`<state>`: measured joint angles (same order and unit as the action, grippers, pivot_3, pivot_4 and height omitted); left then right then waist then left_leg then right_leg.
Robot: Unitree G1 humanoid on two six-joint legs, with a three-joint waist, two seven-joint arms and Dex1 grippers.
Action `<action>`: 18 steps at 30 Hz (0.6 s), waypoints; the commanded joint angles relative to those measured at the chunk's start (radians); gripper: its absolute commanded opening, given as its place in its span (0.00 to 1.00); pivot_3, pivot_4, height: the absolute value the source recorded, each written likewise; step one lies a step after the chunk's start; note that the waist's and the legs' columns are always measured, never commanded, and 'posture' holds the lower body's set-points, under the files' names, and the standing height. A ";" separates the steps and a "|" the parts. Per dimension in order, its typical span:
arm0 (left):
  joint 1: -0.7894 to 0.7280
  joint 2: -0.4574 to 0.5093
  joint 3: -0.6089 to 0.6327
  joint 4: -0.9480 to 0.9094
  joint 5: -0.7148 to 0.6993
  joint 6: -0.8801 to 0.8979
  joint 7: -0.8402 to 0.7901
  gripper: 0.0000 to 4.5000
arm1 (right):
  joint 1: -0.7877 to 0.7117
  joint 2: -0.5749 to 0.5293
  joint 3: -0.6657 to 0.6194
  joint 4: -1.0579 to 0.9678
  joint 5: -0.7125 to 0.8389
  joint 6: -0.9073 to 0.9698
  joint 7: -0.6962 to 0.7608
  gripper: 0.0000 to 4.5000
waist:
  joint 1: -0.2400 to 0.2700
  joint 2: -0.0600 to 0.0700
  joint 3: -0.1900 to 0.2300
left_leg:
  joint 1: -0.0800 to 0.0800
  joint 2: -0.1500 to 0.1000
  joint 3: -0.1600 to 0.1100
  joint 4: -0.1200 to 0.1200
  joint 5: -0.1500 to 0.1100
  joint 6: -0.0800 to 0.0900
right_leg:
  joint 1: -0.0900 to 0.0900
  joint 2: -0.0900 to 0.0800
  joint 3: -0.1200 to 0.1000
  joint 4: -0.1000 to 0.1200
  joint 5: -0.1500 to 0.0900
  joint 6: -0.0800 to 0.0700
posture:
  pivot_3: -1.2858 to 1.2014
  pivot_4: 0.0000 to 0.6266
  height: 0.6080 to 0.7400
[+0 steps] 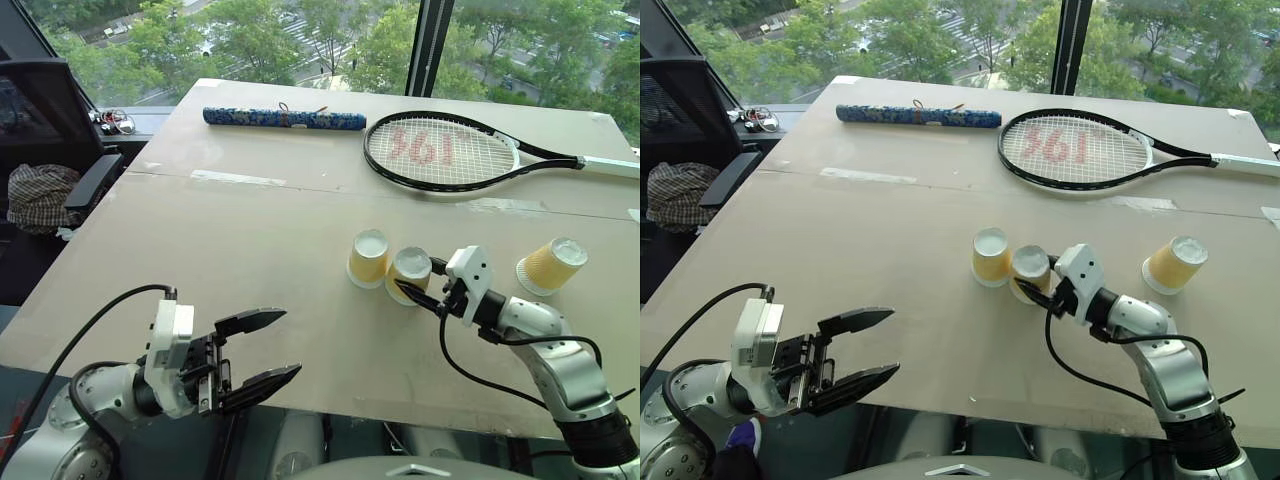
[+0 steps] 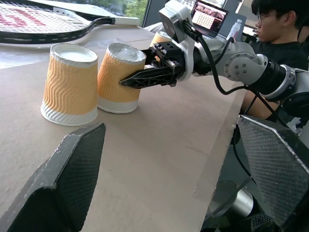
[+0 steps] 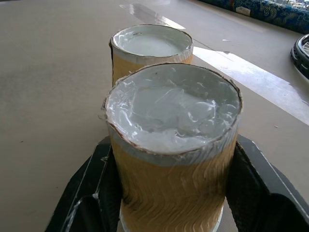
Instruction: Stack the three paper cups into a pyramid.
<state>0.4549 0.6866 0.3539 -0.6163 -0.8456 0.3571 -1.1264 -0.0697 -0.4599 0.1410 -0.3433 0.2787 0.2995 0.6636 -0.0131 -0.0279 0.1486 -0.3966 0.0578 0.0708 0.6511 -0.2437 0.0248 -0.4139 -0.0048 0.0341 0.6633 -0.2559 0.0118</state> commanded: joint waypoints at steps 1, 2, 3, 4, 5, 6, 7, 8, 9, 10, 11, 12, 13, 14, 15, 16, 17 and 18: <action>0.002 0.000 0.013 -0.025 0.002 -0.023 0.000 1.00 | -0.016 0.003 0.007 0.004 -0.028 -0.036 0.000 0.56 | 0.000 0.000 0.000 | 0.000 0.000 0.000 0.000 0.000 0.000 | 0.000 0.000 0.000 0.000 0.000 0.000 | 0.52 0.24 1.00; 0.001 0.000 0.013 -0.024 0.002 -0.024 0.000 1.00 | -0.016 0.004 0.007 0.008 -0.030 -0.039 0.001 0.56 | 0.000 0.000 0.000 | 0.000 0.000 0.000 0.000 0.000 0.000 | 0.000 0.000 0.000 0.000 0.000 0.000 | 0.52 0.24 1.00; 0.001 0.000 0.013 -0.023 0.003 -0.024 0.000 1.00 | -0.016 0.006 0.007 0.010 -0.031 -0.040 0.000 0.56 | 0.000 0.000 0.000 | 0.000 0.000 0.000 0.000 0.000 0.000 | 0.000 0.000 0.000 0.000 0.000 0.000 | 0.52 0.24 1.00; 0.000 -0.001 0.012 -0.024 0.003 -0.024 0.001 1.00 | -0.017 0.007 0.006 0.013 -0.030 -0.036 0.000 0.56 | 0.000 0.000 0.000 | 0.000 0.000 0.000 0.000 0.000 0.000 | 0.000 0.000 0.000 0.000 0.000 0.000 | 0.52 0.24 1.00; -0.002 -0.001 0.011 -0.024 0.003 -0.024 0.003 1.00 | -0.018 0.007 0.005 0.016 -0.025 -0.030 0.005 0.56 | 0.000 0.000 0.000 | 0.000 0.000 0.000 0.000 0.000 0.000 | 0.000 0.000 0.000 0.000 0.000 0.000 | 0.52 0.24 1.00; -0.003 -0.002 0.009 -0.025 0.003 -0.024 0.004 1.00 | -0.020 0.007 0.005 0.019 -0.016 -0.022 0.015 0.56 | 0.000 0.000 0.000 | 0.000 0.000 0.000 0.000 0.000 0.000 | 0.000 0.000 0.000 0.000 0.000 0.000 | 0.52 0.24 1.00; -0.003 -0.003 0.008 -0.025 0.004 -0.024 0.005 1.00 | -0.021 0.007 0.005 0.022 -0.012 -0.016 0.021 0.56 | 0.000 0.000 0.000 | 0.000 0.000 0.000 0.000 0.000 0.000 | 0.000 0.000 0.000 0.000 0.000 0.000 | 0.52 0.24 1.00; -0.003 -0.004 0.006 -0.026 0.004 -0.024 0.005 1.00 | -0.021 0.005 0.005 0.024 -0.006 -0.012 0.030 0.56 | -0.001 0.000 0.000 | 0.000 0.000 0.000 0.000 0.000 0.000 | 0.000 0.000 0.000 0.000 0.000 0.000 | 0.52 0.24 1.00; -0.003 -0.006 0.005 -0.027 0.004 -0.024 0.005 1.00 | -0.022 0.003 0.005 0.026 -0.003 -0.013 0.038 0.70 | -0.001 0.000 0.000 | 0.000 0.000 0.000 0.000 0.000 0.000 | 0.000 0.000 0.000 0.000 0.000 0.000 | 0.52 0.24 1.00; -0.003 -0.007 0.003 -0.028 0.004 -0.024 0.005 1.00 | -0.023 0.002 0.003 0.028 -0.003 -0.022 0.043 0.77 | -0.001 0.000 0.000 | 0.000 0.000 0.000 0.000 0.000 0.000 | 0.000 0.000 0.000 0.000 0.000 0.000 | 0.52 0.24 1.00; -0.003 -0.008 0.001 -0.029 0.005 -0.024 0.006 1.00 | -0.023 0.002 -0.003 0.031 -0.005 -0.031 0.042 0.86 | -0.001 0.000 0.000 | 0.000 0.000 0.000 0.000 0.000 0.000 | 0.000 0.000 0.000 0.000 0.000 0.000 | 0.52 0.24 1.00; -0.004 -0.009 0.000 -0.030 0.005 -0.023 0.007 1.00 | -0.021 0.001 -0.015 0.031 -0.005 -0.041 0.041 0.98 | 0.000 0.000 0.000 | 0.000 0.000 0.000 0.000 0.000 0.000 | 0.000 0.000 0.000 0.000 0.000 0.000 | 0.52 0.24 1.00; -0.004 -0.010 -0.001 -0.031 0.005 -0.023 0.008 1.00 | -0.020 0.000 -0.023 0.031 -0.004 -0.047 0.040 0.99 | 0.000 0.000 0.000 | 0.000 0.000 0.000 0.000 0.000 0.000 | 0.000 0.000 0.000 0.000 0.001 -0.002 | 0.52 0.24 1.00; -0.005 -0.011 -0.003 -0.032 0.005 -0.022 0.008 1.00 | -0.017 0.000 -0.039 0.024 0.001 -0.054 0.036 0.99 | 0.000 0.000 0.000 | 0.000 0.000 0.000 0.000 0.000 0.000 | 0.000 0.000 0.000 0.000 0.001 -0.002 | 0.52 0.24 1.00; -0.006 -0.012 -0.004 -0.033 0.004 -0.022 0.008 1.00 | -0.011 -0.004 -0.055 0.010 0.014 -0.055 0.038 0.99 | 0.000 0.000 0.000 | 0.000 0.000 0.000 0.000 0.000 0.000 | 0.000 0.000 0.000 0.000 0.001 -0.002 | 0.52 0.24 1.00; -0.008 -0.012 -0.007 -0.033 0.003 -0.021 0.009 1.00 | -0.002 -0.017 -0.070 -0.009 0.030 -0.051 0.050 0.99 | 0.000 0.000 0.000 | 0.000 0.000 0.000 0.000 0.000 0.000 | 0.000 0.000 0.000 0.000 0.001 -0.002 | 0.52 0.24 1.00; -0.009 -0.013 -0.010 -0.033 0.004 -0.020 0.009 1.00 | 0.008 -0.030 -0.083 -0.026 0.043 -0.049 0.062 0.99 | 0.001 0.000 0.000 | 0.000 0.000 0.000 0.000 0.000 0.000 | 0.000 0.000 0.000 0.000 0.001 -0.001 | 0.52 0.24 1.00; -0.012 -0.013 -0.013 -0.032 0.004 -0.020 0.010 1.00 | 0.016 -0.042 -0.095 -0.039 0.052 -0.049 0.070 0.99 | 0.002 0.000 0.000 | 0.000 0.000 0.000 0.000 0.000 0.000 | 0.000 0.000 0.000 0.000 0.001 -0.001 | 0.52 0.24 1.00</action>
<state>0.4463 0.6752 0.3422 -0.6171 -0.8372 0.3554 -1.1159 -0.0581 -0.4883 0.0877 -0.3217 0.3014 0.2675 0.7154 -0.0113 -0.0278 0.1489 -0.3969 0.0576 0.0710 0.6510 -0.2438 0.0249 -0.4140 -0.0050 0.0341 0.6630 -0.2553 0.0107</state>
